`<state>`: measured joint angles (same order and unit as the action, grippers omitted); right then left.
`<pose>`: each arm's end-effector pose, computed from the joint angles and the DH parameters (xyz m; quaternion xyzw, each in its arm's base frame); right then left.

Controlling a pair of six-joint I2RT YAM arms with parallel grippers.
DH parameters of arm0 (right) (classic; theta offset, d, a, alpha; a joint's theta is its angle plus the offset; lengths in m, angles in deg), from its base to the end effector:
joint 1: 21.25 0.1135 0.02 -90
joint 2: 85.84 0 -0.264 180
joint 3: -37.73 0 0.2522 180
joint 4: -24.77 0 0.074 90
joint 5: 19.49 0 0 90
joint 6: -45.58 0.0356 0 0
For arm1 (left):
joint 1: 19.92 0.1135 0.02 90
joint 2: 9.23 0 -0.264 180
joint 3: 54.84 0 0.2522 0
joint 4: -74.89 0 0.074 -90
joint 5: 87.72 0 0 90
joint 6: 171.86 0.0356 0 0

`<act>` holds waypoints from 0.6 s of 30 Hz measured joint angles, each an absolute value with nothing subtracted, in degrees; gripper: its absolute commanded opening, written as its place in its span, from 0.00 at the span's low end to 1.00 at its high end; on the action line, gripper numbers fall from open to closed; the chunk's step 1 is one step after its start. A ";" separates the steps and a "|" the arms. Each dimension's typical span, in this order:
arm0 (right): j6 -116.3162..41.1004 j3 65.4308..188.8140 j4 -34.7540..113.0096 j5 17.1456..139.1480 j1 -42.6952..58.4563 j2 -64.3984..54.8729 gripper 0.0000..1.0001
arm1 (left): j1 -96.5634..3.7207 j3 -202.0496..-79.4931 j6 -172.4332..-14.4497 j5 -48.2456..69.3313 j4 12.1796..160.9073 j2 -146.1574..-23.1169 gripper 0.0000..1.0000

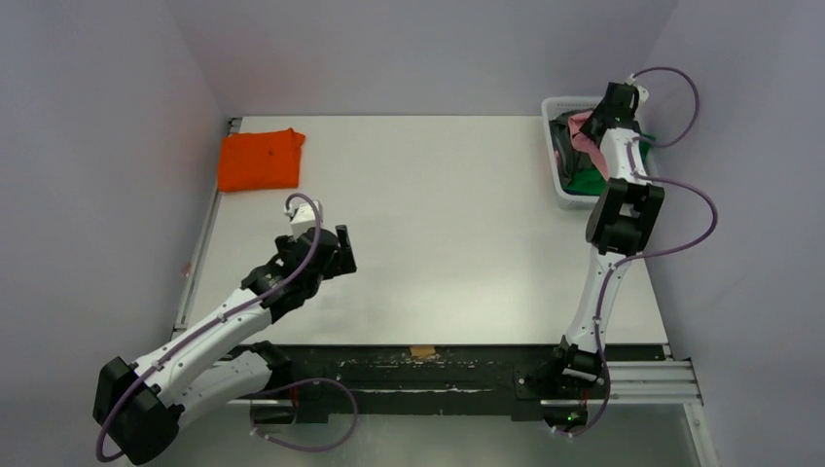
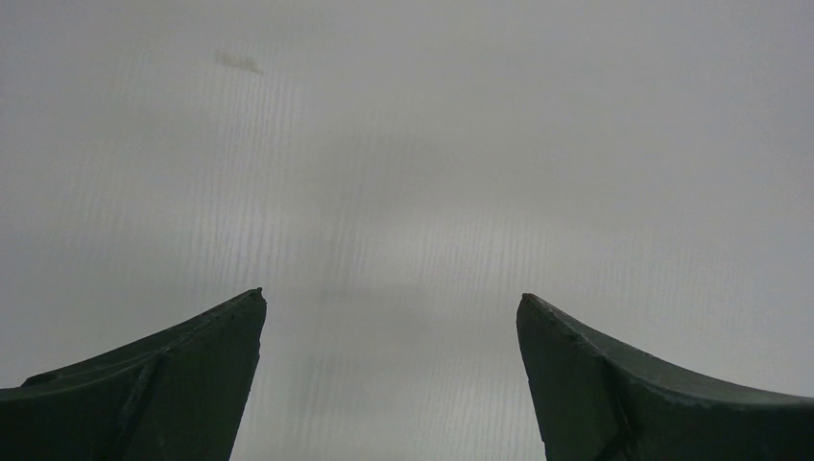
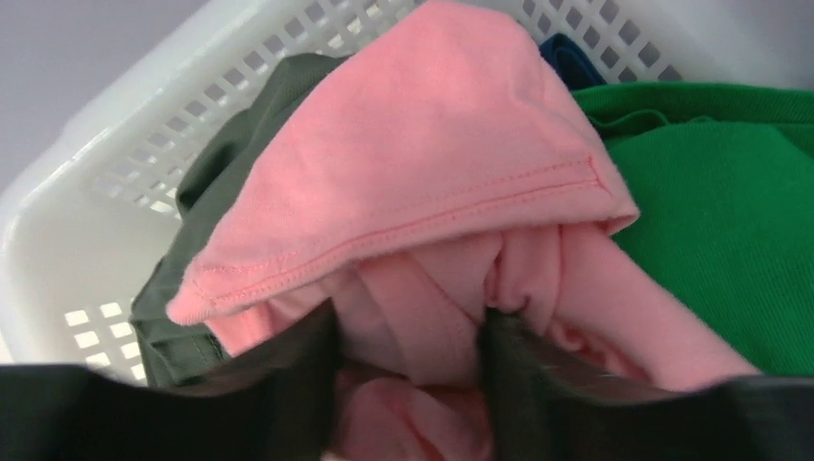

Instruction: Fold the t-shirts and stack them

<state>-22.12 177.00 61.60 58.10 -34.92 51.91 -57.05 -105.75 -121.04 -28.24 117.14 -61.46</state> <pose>0.5387 -0.1389 0.2348 0.3199 0.8246 -0.0614 0.4626 0.1594 -0.0980 0.2442 -0.1196 0.8846 -0.0447 0.4485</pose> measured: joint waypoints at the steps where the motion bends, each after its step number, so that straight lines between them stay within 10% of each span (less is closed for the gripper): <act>1: -21.92 176.96 61.10 58.19 -34.94 51.73 0.26 | -57.02 -105.86 -121.04 -28.24 117.12 -61.72 1.00; 10: -21.07 174.49 58.28 60.64 -34.98 49.24 0.04 | -56.72 -106.01 -121.06 -28.22 117.07 -61.37 1.00; 18: -20.11 155.08 50.81 65.97 -34.00 33.16 0.06 | -56.70 -105.99 -121.08 -27.98 117.09 -58.35 1.00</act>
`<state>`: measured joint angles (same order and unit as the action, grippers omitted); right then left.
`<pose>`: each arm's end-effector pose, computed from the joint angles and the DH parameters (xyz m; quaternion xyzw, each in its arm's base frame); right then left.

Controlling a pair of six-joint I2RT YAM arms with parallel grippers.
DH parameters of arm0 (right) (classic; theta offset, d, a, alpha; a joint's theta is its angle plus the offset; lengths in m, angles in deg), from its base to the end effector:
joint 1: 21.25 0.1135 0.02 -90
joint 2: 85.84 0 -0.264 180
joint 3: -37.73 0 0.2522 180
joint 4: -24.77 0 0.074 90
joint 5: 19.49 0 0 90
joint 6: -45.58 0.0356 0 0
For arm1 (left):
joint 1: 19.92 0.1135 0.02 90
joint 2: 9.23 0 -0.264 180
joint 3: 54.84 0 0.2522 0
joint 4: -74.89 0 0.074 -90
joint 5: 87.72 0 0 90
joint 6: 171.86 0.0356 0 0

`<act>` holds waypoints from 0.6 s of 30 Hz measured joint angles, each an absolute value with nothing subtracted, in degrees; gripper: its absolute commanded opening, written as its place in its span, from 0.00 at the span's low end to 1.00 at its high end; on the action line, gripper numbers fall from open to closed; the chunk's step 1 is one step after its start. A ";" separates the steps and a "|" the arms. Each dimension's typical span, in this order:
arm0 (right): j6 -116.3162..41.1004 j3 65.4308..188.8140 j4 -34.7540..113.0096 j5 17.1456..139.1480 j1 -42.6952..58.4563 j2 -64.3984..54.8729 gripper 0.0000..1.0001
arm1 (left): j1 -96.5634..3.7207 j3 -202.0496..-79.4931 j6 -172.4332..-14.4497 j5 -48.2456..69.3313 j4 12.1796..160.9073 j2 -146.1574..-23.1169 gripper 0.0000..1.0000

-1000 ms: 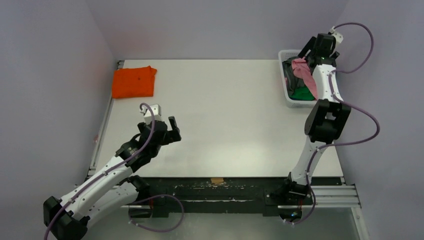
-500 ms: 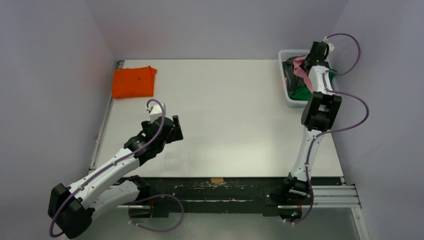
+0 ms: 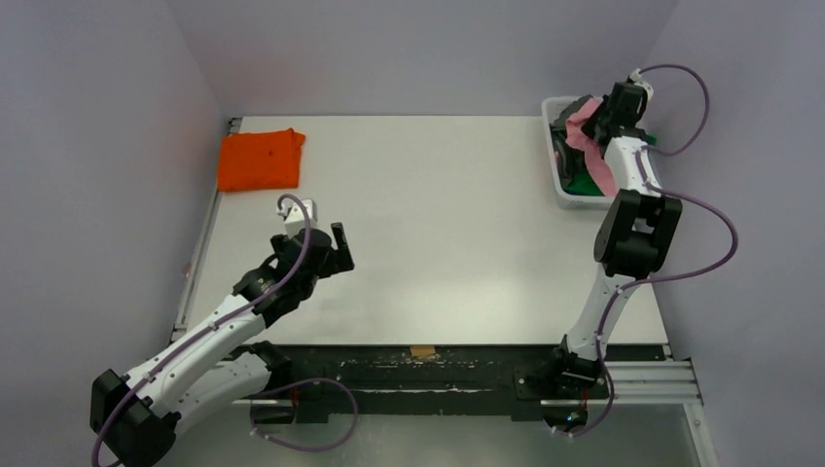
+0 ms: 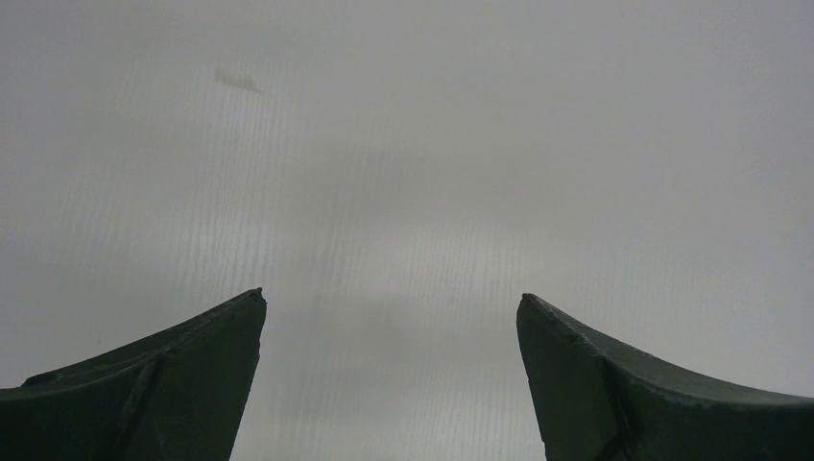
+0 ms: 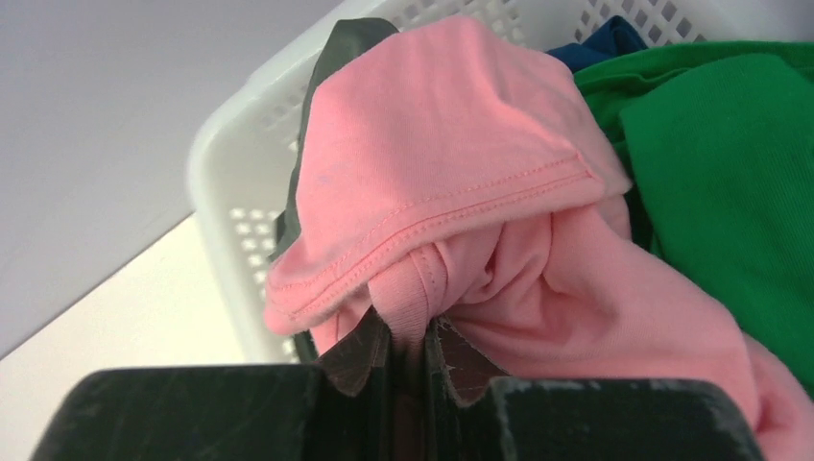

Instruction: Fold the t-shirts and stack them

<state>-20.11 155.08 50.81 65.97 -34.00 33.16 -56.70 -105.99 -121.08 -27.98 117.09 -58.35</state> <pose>0.4842 -0.1124 0.2863 0.2912 0.8043 0.0183 0.5177 0.1544 -0.0930 0.2545 -0.1286 0.8730 -0.0638 0.4662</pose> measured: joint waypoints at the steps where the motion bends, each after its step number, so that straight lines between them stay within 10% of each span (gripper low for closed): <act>1: -20.39 154.97 50.89 66.19 -33.50 31.67 0.06 | -56.70 -105.99 -121.08 -27.98 117.07 -57.96 1.00; 18: -28.57 162.58 53.91 60.53 -24.78 17.00 0.10 | -56.67 -104.20 -121.28 -26.84 117.51 -51.75 1.00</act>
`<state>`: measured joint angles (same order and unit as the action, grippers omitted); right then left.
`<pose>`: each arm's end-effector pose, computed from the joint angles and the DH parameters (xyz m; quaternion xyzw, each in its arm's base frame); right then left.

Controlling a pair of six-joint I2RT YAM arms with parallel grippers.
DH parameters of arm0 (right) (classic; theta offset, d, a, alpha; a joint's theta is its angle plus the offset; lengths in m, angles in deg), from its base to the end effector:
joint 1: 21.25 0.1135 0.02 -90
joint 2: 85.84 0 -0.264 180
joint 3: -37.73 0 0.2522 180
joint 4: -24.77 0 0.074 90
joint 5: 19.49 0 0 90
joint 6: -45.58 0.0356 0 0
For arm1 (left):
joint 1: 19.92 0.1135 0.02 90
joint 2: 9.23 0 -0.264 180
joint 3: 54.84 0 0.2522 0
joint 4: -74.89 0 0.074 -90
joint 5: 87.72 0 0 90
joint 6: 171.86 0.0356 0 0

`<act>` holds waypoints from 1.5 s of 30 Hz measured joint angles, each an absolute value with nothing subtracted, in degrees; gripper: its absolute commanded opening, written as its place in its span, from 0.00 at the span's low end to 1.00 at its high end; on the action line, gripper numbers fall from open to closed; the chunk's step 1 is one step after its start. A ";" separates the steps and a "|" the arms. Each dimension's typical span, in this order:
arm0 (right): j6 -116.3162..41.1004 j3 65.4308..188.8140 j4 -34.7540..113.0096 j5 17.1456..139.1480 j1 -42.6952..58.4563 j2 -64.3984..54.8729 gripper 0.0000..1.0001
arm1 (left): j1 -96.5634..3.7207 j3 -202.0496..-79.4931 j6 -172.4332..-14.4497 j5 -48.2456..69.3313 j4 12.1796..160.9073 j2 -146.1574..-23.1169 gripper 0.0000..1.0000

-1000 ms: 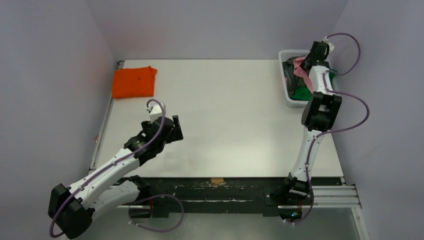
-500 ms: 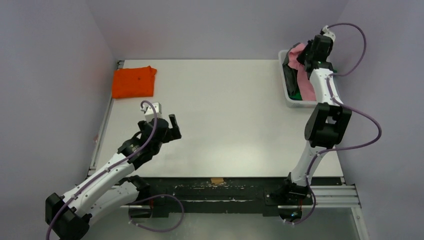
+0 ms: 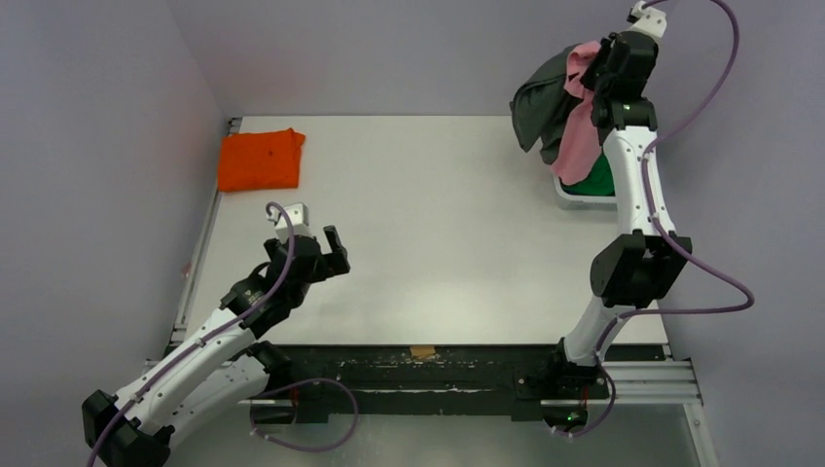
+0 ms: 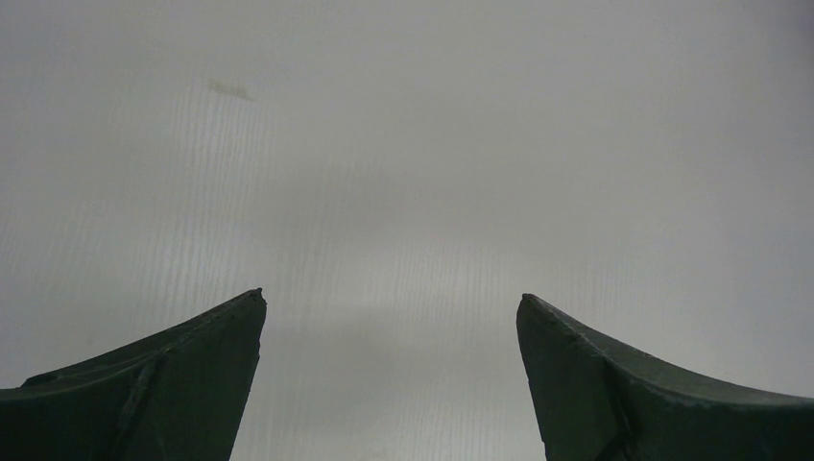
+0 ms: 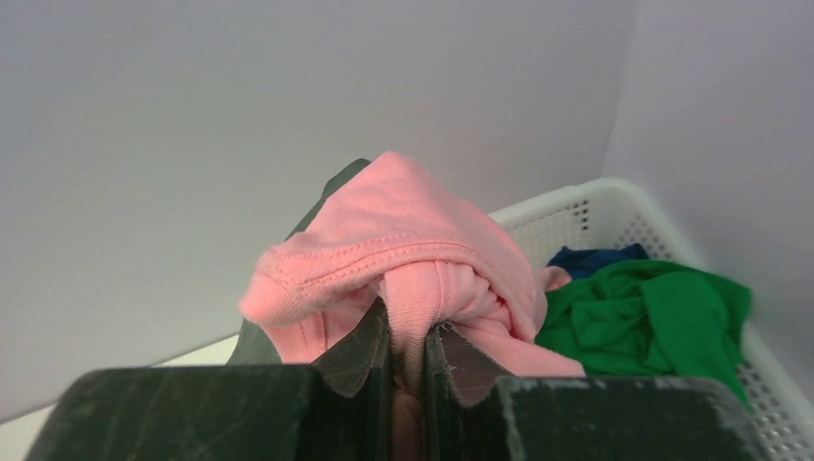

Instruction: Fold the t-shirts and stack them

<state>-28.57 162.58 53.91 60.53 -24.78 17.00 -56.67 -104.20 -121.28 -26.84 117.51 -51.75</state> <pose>0.4195 -0.0321 0.4519 0.1825 0.7265 0.0059 0.6625 0.1394 -0.0825 0.2605 -0.1346 0.8586 -0.0959 0.4852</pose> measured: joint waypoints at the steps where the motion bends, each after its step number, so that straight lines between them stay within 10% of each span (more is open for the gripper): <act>1: -29.09 163.32 54.59 59.02 -24.99 17.31 0.10 | -56.67 -104.20 -121.28 -26.86 117.51 -51.75 1.00; 11: -30.53 170.16 62.98 47.87 -28.36 28.79 0.19 | -56.67 -104.20 -121.28 -26.86 117.47 -53.57 1.00; 16: -30.77 171.62 67.68 47.81 -30.00 37.66 0.57 | -56.67 -104.20 -121.26 -26.86 117.49 -54.68 1.00; 22: -31.14 165.22 69.78 48.11 -30.79 37.13 0.66 | -56.67 -104.20 -121.26 -26.86 117.40 -54.77 1.00; 32: -31.19 152.98 66.50 49.86 -37.96 18.93 0.67 | -56.63 -103.72 -121.22 -26.65 116.02 -55.34 1.00; 41: -30.86 152.98 63.00 59.57 -41.65 25.59 0.61 | -56.24 -103.37 -121.04 -26.32 114.78 -56.19 1.00; 45: -30.36 152.89 63.11 62.30 -41.50 30.86 0.39 | -55.93 -103.37 -121.04 -26.23 114.76 -56.23 1.00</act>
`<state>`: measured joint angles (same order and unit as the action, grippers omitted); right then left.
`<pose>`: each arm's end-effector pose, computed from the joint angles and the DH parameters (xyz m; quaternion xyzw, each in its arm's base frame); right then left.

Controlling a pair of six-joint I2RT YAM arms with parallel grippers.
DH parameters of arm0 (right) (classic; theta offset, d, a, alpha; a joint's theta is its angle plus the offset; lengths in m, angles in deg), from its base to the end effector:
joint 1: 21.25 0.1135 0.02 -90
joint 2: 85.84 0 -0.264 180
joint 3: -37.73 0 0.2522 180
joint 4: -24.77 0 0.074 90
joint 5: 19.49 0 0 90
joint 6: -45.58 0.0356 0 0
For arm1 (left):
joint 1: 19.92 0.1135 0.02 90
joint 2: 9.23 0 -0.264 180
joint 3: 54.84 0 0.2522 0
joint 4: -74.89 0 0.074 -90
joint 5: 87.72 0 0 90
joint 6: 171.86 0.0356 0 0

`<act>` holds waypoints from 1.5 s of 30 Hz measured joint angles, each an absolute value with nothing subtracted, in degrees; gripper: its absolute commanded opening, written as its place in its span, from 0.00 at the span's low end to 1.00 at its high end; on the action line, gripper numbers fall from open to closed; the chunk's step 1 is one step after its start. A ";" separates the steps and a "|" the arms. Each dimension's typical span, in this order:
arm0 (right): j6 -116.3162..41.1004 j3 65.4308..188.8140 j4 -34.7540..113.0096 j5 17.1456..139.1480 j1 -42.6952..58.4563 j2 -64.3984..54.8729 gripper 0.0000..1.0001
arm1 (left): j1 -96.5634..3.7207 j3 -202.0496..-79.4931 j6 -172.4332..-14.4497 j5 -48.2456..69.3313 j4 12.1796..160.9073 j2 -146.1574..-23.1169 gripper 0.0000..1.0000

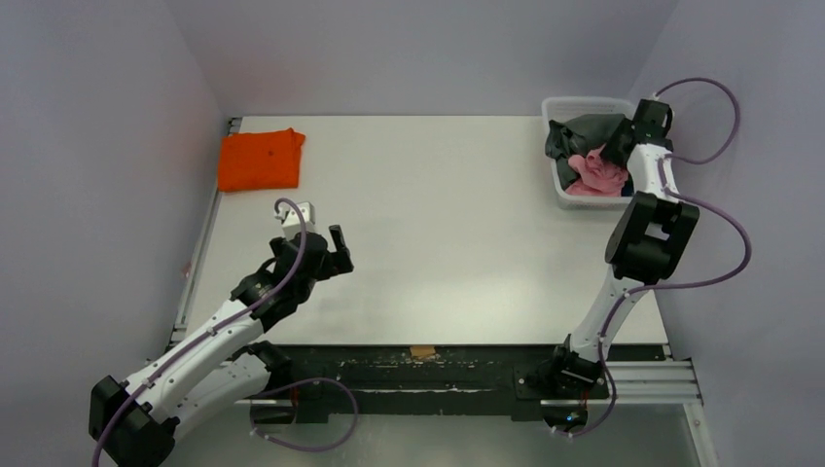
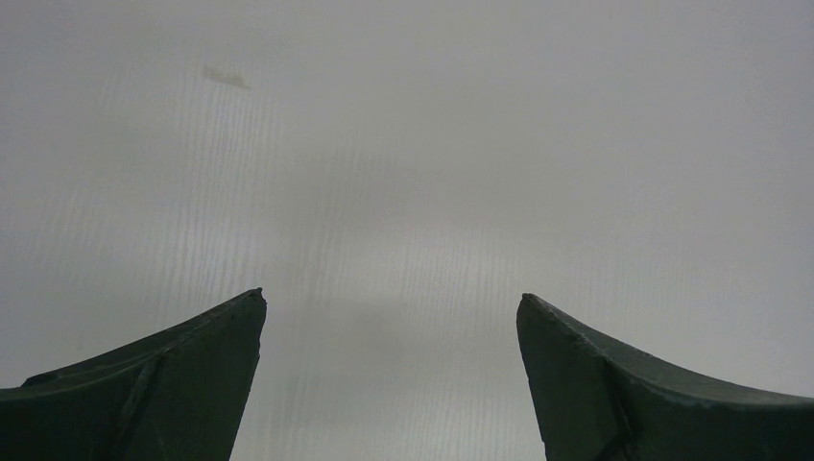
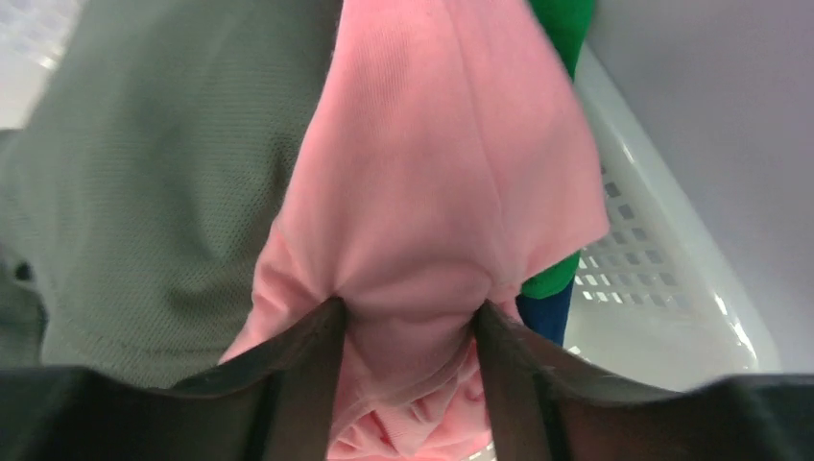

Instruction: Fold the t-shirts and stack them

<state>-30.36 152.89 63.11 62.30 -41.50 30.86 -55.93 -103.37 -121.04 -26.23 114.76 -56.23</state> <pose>0.4435 -0.1690 0.2725 0.2955 0.8544 -0.0876 0.4184 0.1513 -0.0889 0.2480 -0.1314 0.8691 -0.0820 0.4698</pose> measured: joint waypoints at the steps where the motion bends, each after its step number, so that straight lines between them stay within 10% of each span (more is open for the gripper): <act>1: -30.38 152.76 63.15 62.47 -41.50 31.36 0.28 | -55.93 -103.37 -121.04 -26.21 114.76 -56.23 1.00; 5: -28.89 149.13 61.78 62.34 -41.54 30.82 0.00 | -55.91 -103.37 -121.04 -26.19 114.76 -56.21 1.00; 26: -26.03 152.81 60.03 60.75 -41.54 -1.88 0.00 | -55.56 -102.49 -121.08 -24.15 114.54 -53.17 1.00; 38: -19.80 174.18 59.29 80.75 -40.47 -0.61 0.00 | -55.54 -102.49 -121.26 -23.48 114.58 -53.09 1.00; 45: -19.65 176.74 60.03 92.79 -22.55 2.62 0.00 | -55.54 -102.49 -121.32 -22.89 114.58 -54.18 1.00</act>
